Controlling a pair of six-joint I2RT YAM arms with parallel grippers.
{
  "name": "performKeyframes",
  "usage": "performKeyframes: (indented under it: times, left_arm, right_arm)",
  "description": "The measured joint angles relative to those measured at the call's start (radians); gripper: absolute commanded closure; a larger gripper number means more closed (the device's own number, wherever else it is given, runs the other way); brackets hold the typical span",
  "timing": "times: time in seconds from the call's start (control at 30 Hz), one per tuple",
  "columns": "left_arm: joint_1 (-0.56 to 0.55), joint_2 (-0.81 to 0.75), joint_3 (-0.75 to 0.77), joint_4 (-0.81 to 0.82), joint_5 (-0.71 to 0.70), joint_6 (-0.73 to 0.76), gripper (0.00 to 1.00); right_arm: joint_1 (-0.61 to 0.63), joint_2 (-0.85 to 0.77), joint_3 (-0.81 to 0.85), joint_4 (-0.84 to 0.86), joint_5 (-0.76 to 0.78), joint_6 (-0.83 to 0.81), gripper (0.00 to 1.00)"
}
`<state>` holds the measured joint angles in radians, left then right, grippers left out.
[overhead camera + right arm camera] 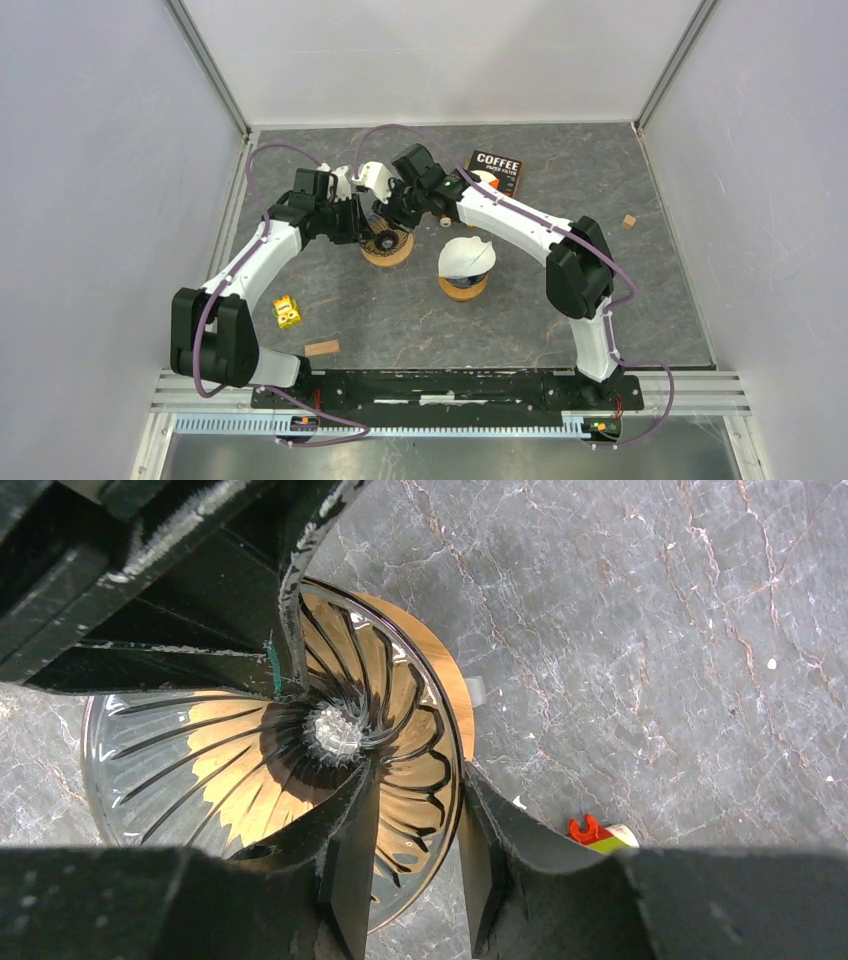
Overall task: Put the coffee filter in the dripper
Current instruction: Place the coffee dripper in the dripper holder.
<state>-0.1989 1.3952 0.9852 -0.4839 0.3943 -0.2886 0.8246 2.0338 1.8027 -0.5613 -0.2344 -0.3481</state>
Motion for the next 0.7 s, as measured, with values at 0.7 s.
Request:
performKeyframes:
  times: [0.7]
  left_arm:
    - [0.001,0.0,0.063,-0.071,-0.026,0.006,0.5]
  right_arm:
    - [-0.024,0.013,0.049,-0.055,-0.027,0.003,0.48]
